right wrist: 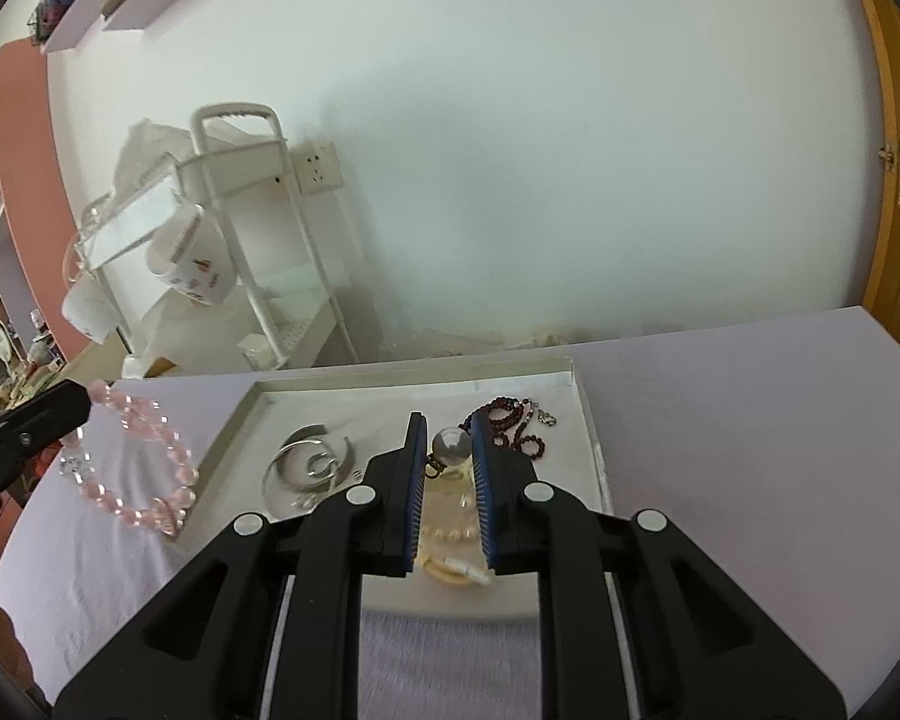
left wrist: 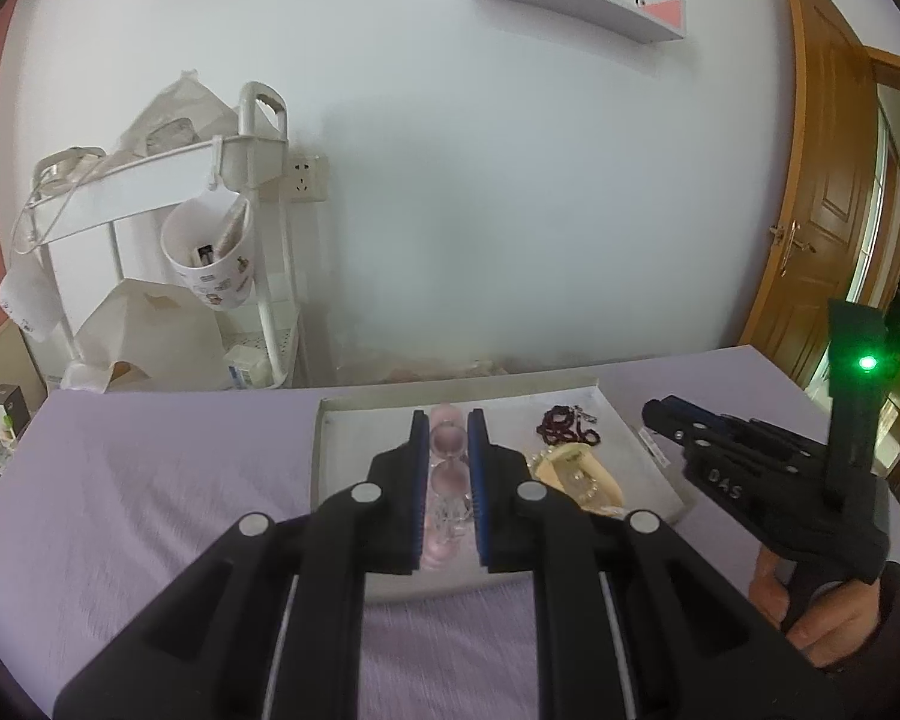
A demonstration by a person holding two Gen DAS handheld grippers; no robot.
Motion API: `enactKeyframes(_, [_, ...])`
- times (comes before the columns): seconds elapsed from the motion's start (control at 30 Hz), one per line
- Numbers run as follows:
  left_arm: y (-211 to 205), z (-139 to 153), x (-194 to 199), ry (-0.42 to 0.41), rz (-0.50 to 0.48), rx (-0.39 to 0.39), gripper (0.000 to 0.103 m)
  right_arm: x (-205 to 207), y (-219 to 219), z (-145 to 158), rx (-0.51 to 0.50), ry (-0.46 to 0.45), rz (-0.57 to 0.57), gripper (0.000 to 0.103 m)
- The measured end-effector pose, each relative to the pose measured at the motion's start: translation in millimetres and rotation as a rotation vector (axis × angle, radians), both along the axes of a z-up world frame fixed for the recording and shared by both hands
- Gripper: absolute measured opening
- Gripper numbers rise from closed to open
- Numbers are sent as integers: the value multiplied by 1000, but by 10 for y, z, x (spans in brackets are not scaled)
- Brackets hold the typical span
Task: Organize jewelry
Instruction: 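Carry the pink bracelet and pearl earring into the tray and open both tools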
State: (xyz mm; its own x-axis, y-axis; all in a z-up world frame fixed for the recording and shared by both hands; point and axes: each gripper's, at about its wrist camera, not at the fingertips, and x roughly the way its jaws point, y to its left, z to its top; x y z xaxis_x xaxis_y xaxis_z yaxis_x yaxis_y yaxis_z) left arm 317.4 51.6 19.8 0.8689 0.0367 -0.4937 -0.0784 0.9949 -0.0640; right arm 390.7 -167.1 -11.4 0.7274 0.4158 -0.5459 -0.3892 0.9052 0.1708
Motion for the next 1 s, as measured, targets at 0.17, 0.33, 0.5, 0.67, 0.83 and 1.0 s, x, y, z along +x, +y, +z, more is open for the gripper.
enactKeyframes(0.17, [46, -143, 209, 21, -3, -3, 13, 192, 26, -202, 3, 48, 8, 17])
enactKeyframes(0.33, [65, -234, 313, 35, -6, -12, 13, 244, -26, -276, 22, 65, -3, 50])
enactKeyframes(0.5, [55, -273, 350, 42, -10, -18, 13, 196, -168, -161, 73, 37, -26, 60])
enactKeyframes(0.67, [66, -317, 400, 54, -10, -30, 13, 155, -291, -98, 84, 6, -59, 63])
enactKeyframes(0.83, [42, -375, 469, 69, -7, -22, 13, 160, -330, -105, 70, 14, -72, 63])
enactKeyframes(1.0, [72, -435, 544, 81, 9, -34, 13, 116, -325, -75, 55, 5, -59, 64])
